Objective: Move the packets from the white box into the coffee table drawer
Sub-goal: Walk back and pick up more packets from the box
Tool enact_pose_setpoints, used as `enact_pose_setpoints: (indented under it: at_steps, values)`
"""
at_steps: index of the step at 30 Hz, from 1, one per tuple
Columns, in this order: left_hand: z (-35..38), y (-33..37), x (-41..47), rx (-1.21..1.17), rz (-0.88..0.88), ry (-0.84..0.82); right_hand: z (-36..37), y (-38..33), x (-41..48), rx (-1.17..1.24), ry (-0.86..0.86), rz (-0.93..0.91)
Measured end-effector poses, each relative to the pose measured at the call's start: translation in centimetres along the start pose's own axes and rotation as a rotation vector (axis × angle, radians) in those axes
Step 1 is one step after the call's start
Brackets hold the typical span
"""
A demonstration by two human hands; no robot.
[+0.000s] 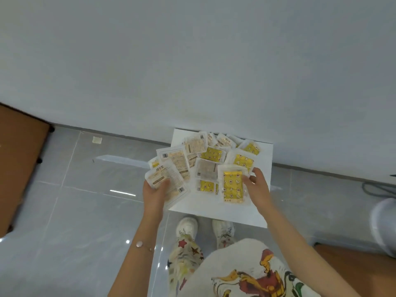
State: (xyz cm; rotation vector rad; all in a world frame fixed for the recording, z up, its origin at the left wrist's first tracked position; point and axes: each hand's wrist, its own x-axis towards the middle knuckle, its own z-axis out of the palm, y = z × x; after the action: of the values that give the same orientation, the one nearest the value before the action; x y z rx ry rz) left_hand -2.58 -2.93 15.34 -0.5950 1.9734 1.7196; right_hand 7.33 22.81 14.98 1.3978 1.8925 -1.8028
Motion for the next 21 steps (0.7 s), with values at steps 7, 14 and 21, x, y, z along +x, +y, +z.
enact_pose_setpoints:
  at_steps: [7,14,21]
  values:
    - [-5.0,5.1,-10.9,-0.223,-0.035,0.075,0.4,-7.8,-9.8,-0.173,-0.2,-0.211]
    - [-14.7,6.8,-17.6,-0.355,0.015,0.225,8.1,-13.5,-18.1,-0.082,-0.402,-0.248]
    - [-29.6,7.4,-22.7,-0.43,0.109,0.384,22.1,-15.8,-27.1,-0.186,-0.649,-0.273]
